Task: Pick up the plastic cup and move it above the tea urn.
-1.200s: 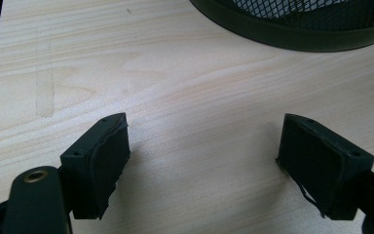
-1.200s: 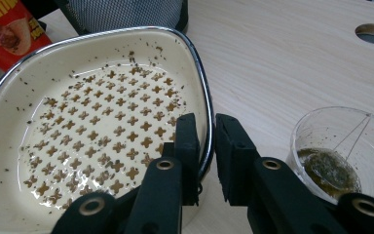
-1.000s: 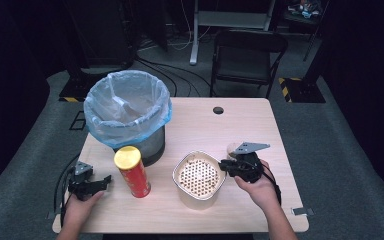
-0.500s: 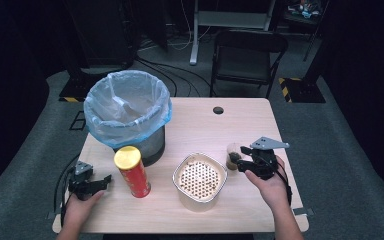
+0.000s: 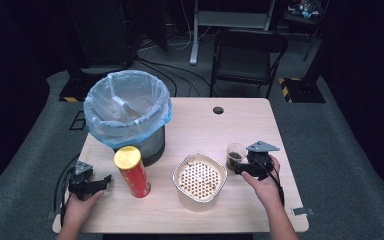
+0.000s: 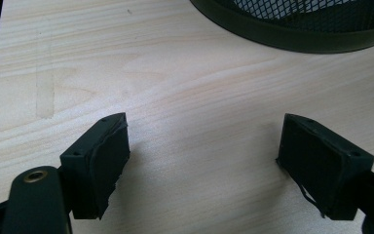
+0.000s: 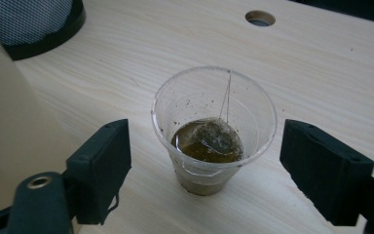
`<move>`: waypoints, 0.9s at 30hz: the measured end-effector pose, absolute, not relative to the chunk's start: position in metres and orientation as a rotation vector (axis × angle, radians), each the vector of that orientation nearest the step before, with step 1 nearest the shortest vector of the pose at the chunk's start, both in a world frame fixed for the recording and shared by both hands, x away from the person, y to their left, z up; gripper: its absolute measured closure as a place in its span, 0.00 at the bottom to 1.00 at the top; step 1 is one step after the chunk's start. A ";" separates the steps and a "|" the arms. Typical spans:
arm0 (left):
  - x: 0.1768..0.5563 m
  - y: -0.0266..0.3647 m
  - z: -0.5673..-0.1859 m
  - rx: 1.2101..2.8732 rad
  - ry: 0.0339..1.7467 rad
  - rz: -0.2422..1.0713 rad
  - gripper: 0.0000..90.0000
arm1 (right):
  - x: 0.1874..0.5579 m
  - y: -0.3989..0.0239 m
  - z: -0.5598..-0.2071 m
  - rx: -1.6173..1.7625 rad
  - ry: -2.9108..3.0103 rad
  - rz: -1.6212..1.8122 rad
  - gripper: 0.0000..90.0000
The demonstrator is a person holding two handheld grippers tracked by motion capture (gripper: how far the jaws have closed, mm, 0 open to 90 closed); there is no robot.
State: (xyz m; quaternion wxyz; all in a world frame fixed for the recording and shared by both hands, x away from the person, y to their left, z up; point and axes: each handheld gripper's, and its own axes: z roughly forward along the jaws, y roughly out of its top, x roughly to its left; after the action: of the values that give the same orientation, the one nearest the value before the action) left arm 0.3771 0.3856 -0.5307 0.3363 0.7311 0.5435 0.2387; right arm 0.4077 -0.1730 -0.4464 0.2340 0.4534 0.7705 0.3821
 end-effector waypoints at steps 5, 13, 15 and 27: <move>0.377 0.386 -0.530 1.911 1.419 0.618 0.20 | 0.416 -0.169 -0.459 1.275 2.125 1.022 0.16; 0.376 0.385 -0.531 1.901 1.416 0.628 0.21 | 0.428 -0.162 -0.470 1.284 2.134 0.994 0.19; 0.376 0.384 -0.531 1.901 1.418 0.628 0.21 | 0.430 -0.160 -0.473 1.282 2.143 0.986 0.19; 0.375 0.383 -0.531 1.899 1.415 0.632 0.21 | 0.440 -0.159 -0.482 1.260 2.149 0.993 0.27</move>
State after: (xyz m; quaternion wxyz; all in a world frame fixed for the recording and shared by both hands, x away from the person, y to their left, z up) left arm 0.3746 0.3833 -0.5312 0.3384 0.7292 0.5431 0.2426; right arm 0.4403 -0.1592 -0.4818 0.2280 0.4577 0.7802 0.3604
